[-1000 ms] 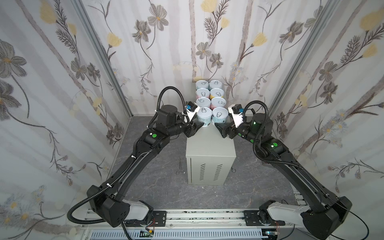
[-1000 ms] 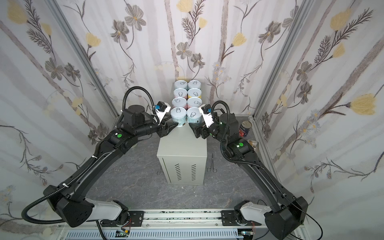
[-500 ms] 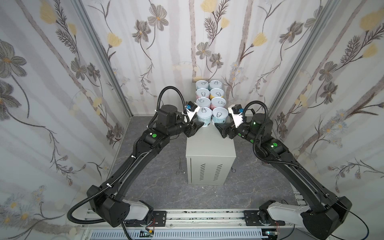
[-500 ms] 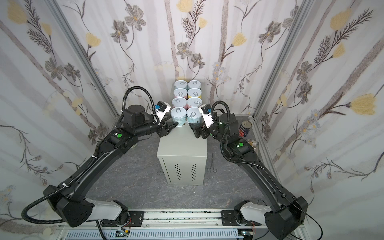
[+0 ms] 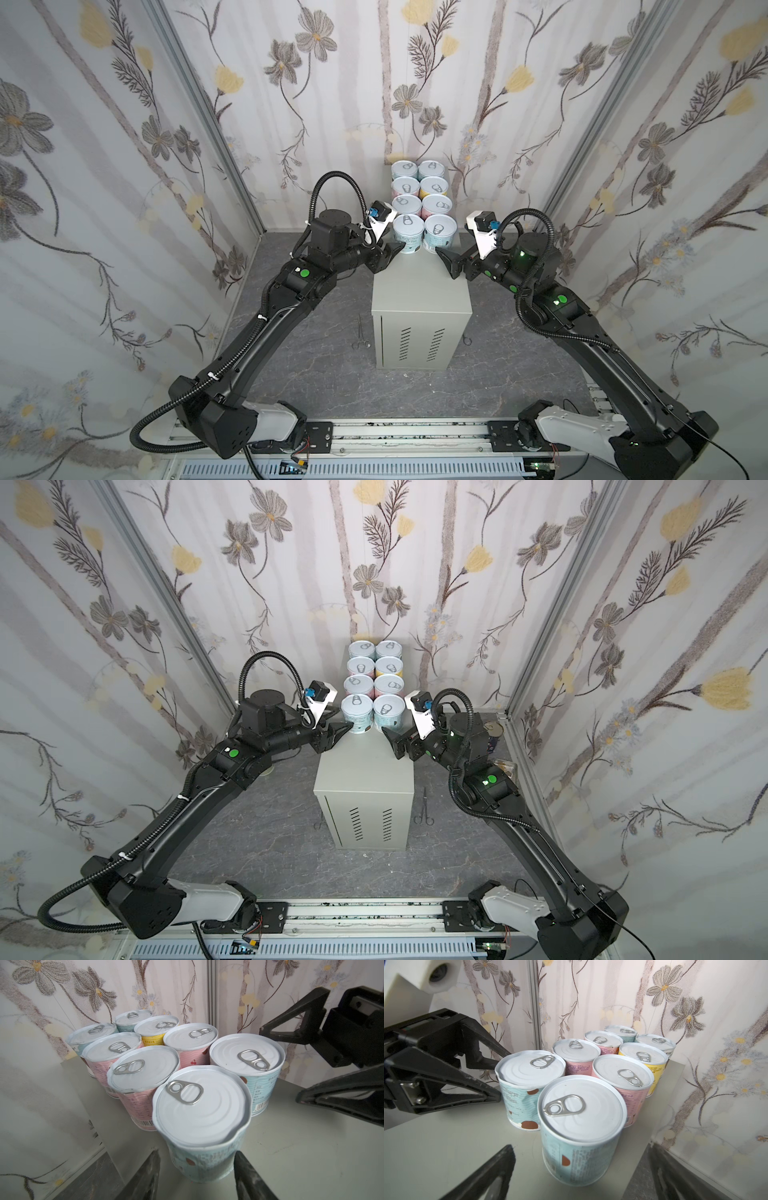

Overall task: Place and organize the canned foods onto the counter
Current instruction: 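Open the left gripper and withdraw both grippers from the cans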

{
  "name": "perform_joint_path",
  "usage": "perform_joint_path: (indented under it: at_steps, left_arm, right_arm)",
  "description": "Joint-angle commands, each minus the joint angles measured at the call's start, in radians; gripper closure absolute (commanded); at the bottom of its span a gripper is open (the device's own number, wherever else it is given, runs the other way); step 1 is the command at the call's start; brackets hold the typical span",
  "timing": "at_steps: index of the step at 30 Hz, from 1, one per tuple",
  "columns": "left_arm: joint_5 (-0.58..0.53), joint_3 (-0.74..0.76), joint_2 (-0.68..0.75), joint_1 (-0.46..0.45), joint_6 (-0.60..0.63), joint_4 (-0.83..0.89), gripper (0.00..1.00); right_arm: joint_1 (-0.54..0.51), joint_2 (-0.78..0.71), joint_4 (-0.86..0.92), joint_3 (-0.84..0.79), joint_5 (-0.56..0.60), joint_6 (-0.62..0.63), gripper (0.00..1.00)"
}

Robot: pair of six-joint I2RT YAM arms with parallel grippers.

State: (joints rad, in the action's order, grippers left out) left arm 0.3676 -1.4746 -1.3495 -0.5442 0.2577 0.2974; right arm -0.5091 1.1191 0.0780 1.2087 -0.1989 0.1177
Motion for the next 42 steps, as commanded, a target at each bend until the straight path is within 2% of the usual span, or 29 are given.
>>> perform_joint_path:
  at_steps: [1,8,11,15,20,25,28,31,37,42]
  left_arm:
    - [-0.004,0.004,0.014,0.0,-0.009,-0.021,0.43]
    - [-0.002,0.005,0.023,0.0,-0.012,-0.026,0.42]
    - [-0.009,0.002,0.035,0.0,-0.014,-0.027,0.4]
    - [-0.055,0.027,0.082,0.001,-0.009,-0.051,0.28]
    - [-0.152,0.041,0.139,0.001,0.007,-0.063,0.0]
    - [-0.248,0.089,0.197,0.007,0.019,-0.127,0.0]
    - [-0.31,0.133,0.233,0.024,0.031,-0.171,0.0]
    - [-0.32,0.147,0.245,0.079,0.02,-0.194,0.0]
    - [-0.265,0.149,0.217,0.208,-0.004,-0.239,0.0]
    - [-0.211,0.147,0.166,0.303,-0.038,-0.271,0.0]
  right_arm:
    - [0.003,-0.038,-0.035,-0.008,0.048,0.027,0.0]
    - [0.031,-0.124,-0.019,-0.036,0.162,0.043,0.0]
    - [0.069,-0.153,-0.013,-0.042,0.264,0.019,0.0]
    - [0.167,-0.166,0.033,-0.031,0.392,-0.062,0.0]
    - [0.25,-0.144,0.129,-0.019,0.554,-0.148,0.0]
    - [0.31,-0.086,0.202,0.0,0.584,-0.198,0.0]
    - [0.34,-0.053,0.213,0.002,0.576,-0.223,0.0]
    - [0.426,-0.006,0.218,0.0,0.437,-0.247,0.0]
    - [0.608,0.162,0.267,0.025,0.237,-0.366,0.0]
    - [0.66,0.29,0.301,0.067,0.237,-0.395,0.0]
